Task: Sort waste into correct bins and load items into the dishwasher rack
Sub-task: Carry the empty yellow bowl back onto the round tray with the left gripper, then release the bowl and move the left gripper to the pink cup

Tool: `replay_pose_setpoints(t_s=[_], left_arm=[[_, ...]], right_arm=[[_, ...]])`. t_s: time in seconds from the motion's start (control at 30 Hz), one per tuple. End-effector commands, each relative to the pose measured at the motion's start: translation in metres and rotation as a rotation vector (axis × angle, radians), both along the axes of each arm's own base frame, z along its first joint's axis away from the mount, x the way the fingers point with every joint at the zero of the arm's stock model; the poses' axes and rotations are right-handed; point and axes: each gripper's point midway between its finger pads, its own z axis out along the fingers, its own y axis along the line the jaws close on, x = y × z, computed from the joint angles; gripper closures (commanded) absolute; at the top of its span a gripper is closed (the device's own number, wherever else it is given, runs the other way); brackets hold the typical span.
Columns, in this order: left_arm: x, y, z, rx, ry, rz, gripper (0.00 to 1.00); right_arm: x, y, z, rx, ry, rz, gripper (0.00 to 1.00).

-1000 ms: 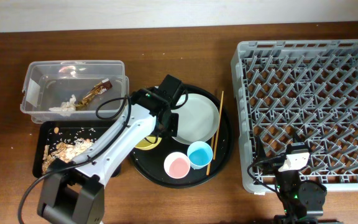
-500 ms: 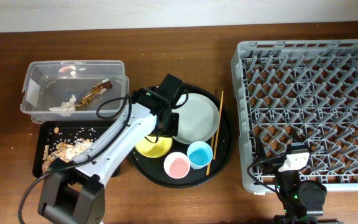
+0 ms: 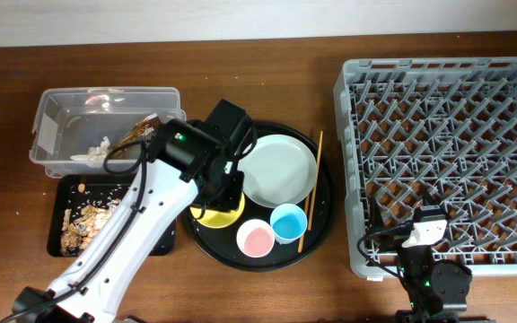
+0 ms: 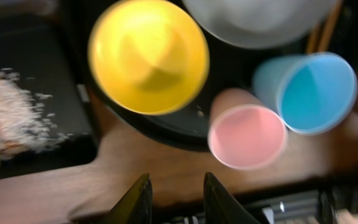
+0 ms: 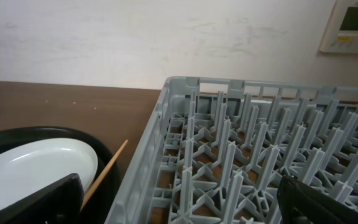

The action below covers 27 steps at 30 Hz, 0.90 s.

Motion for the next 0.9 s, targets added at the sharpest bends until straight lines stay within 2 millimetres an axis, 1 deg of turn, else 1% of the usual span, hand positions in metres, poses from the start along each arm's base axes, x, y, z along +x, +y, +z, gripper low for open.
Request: replay_pose_setpoints(t_s=[0.0,0.17,0.27,0.57,0.8,0.83,0.87], left_arm=[[-0.023,-0.019,-0.020,-0.105,0.116,-0.145,0.73],[-0.030,-0.018,-0.059,-0.094,0.151,-0.148,0.73],[-0.032,-0.026,-0.076,-0.143,0.159,-0.153,0.73],[-0.033,-0.027,-0.100,-0.156,0.149,-0.143,0.73],[-0.032,-0.027,-0.127,-0.167,0.125,-0.115,0.73],[-0.031,-0.027,-0.130,-0.169,0.119,-0.116,0.76],[-0.031,-0.027,-0.130,-0.171,0.116,-0.116,0.84]], right_arm=[[0.000,-0.001,-0.002,0.001,0.004,-0.004,0.02],[0.000,-0.001,-0.002,0.001,0.004,-0.004,0.02],[0.000,-0.001,-0.002,0.001,0.004,-0.004,0.02],[0.000,-0.001,-0.002,0.001,0.004,-0.004,0.02],[0.000,-0.001,-0.002,0.001,0.004,-0.004,0.02],[0.000,-0.001,-0.002,0.001,0.004,-0.004,0.02],[0.000,-0.001,-0.002,0.001,0.004,-0.004,0.02]])
